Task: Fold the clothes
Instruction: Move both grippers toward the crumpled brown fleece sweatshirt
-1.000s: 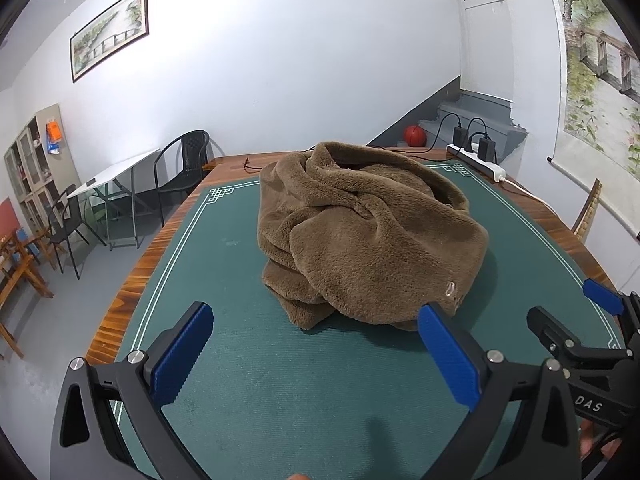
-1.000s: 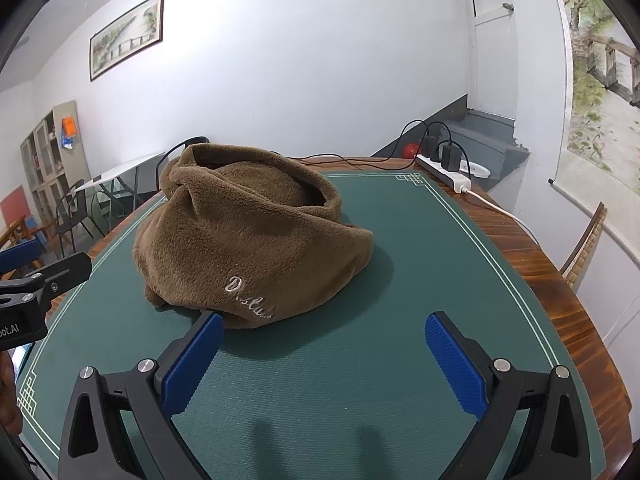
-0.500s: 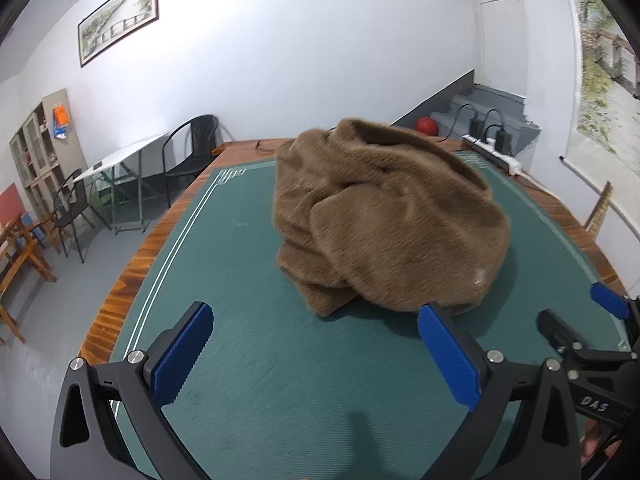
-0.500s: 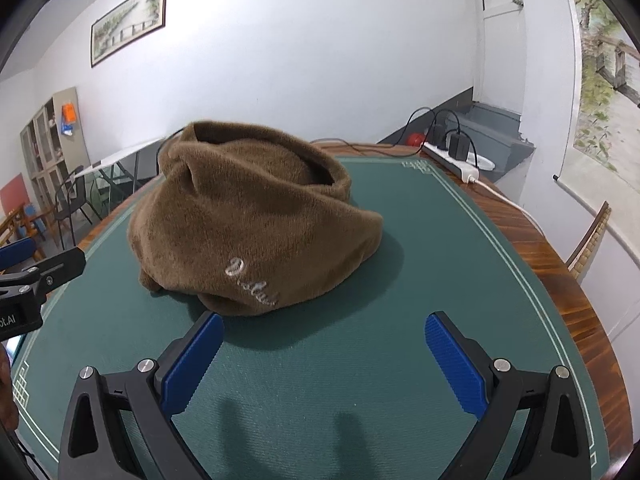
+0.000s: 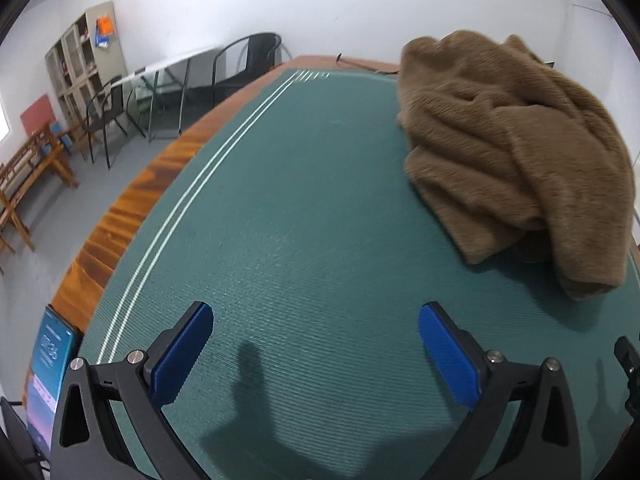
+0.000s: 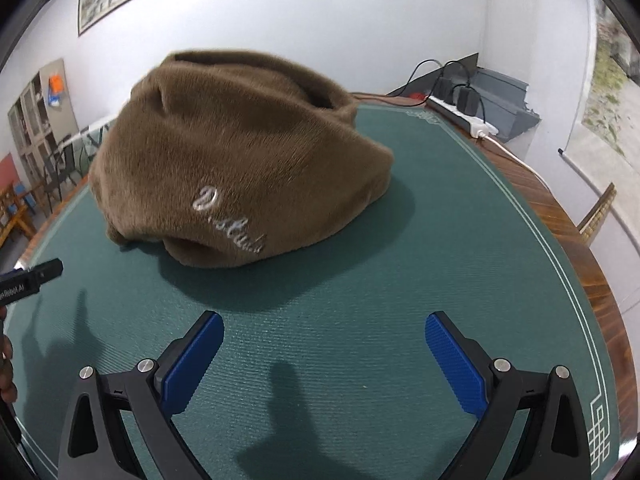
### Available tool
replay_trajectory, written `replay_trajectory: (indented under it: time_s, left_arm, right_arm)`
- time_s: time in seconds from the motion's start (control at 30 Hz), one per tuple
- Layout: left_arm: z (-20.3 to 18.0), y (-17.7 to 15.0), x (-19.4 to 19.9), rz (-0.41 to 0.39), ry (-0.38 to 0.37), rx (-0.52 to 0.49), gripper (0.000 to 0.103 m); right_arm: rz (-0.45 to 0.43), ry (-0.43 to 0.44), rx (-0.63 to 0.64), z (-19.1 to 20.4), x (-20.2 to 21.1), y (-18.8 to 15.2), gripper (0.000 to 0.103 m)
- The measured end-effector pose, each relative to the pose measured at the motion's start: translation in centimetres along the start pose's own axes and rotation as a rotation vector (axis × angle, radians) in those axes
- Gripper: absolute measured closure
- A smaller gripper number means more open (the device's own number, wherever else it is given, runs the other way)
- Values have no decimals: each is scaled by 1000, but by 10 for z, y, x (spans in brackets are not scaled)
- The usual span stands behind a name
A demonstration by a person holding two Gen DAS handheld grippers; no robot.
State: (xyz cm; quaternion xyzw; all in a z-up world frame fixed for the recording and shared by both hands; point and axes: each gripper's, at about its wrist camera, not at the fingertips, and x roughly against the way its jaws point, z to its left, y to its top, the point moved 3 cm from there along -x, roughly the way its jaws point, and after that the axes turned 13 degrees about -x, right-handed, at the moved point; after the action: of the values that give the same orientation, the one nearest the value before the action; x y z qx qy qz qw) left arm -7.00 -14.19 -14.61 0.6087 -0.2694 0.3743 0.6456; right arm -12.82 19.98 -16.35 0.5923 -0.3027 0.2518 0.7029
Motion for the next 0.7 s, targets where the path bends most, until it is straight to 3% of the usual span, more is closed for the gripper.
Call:
replay_trajectory:
  time_s: [0.23,0.4,0.7]
  left_arm:
    - [9,3,-24,39,-7,12,0]
    - [14,1,-28,37,-6,19,0]
    - [11,-3,-23,28,-6,4,0]
  right_arm:
    - [88,-34,78,17,-24,-13,1]
    - [134,15,42,13,-27,-18,1]
    - [126,17,47,21,-14,-32,1]
